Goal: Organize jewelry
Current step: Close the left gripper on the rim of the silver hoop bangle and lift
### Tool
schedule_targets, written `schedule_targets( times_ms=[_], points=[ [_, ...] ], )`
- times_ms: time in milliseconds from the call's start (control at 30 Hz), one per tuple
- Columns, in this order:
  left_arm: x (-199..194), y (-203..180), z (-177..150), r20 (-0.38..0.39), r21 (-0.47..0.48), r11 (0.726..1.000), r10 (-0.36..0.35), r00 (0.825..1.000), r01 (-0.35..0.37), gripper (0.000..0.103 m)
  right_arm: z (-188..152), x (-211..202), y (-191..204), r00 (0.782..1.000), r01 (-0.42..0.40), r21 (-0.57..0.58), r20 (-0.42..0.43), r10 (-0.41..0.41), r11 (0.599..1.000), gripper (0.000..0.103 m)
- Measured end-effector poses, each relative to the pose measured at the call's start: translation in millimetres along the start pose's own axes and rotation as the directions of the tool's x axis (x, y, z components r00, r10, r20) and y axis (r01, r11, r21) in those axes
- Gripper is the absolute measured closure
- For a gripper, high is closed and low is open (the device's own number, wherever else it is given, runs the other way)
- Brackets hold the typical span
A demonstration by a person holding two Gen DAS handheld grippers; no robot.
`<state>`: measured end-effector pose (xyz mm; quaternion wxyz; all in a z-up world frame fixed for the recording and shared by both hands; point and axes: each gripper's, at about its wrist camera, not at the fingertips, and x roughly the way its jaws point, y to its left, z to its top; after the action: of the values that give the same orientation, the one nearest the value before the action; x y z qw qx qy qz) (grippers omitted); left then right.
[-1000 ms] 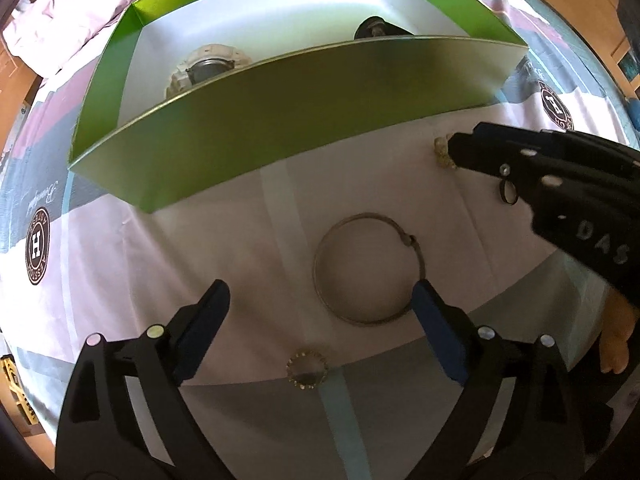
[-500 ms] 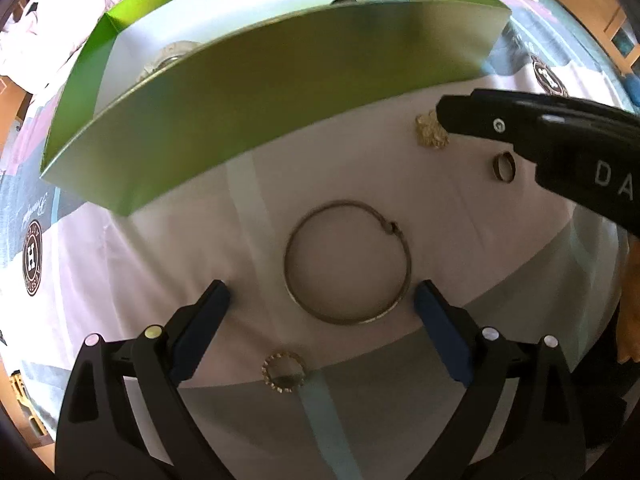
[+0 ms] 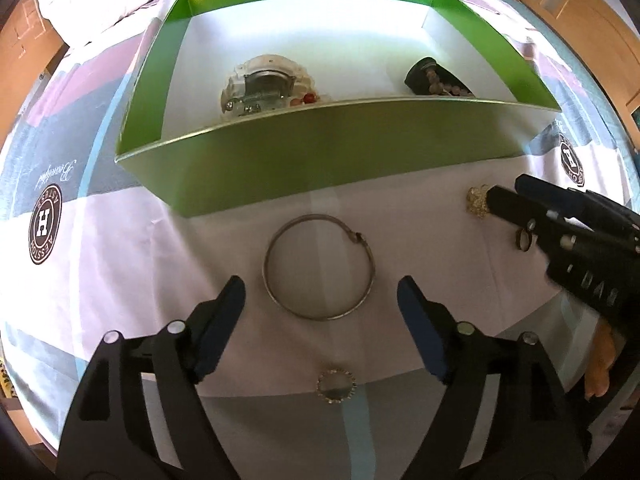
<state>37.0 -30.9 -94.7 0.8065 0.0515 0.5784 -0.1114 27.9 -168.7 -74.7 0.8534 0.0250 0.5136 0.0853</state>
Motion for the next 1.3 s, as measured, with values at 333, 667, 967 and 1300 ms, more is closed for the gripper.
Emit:
schedule_targets(
  times_ms=[333,667,967,1300],
  points=[
    [11,13,-2,-0.024,-0.035,0.999,0.033,0.999,-0.034,0.02,-1,19,11,0.999,0.032,-0.075,-0.003,-0.032,0.997,0.053],
    [2,27,-9,0.011,-0.064,0.997,0.036,0.999,-0.035,0.041,-1,21,13,1.0,0.027,-0.102,-0.009,-0.028,0.994,0.069],
    [5,27,-12,0.017,-0.049,0.998,0.044,0.999,-0.044,0.036,0,21,12,1.0,0.016,-0.103,-0.021,-0.018,0.995,0.073],
    [15,22,-9,0.015,-0.038,0.998,0.052,0.999,-0.051,0.03,-1,21,16,0.999,0.027,-0.116,-0.017,-0.029,0.993,0.073]
  ],
)
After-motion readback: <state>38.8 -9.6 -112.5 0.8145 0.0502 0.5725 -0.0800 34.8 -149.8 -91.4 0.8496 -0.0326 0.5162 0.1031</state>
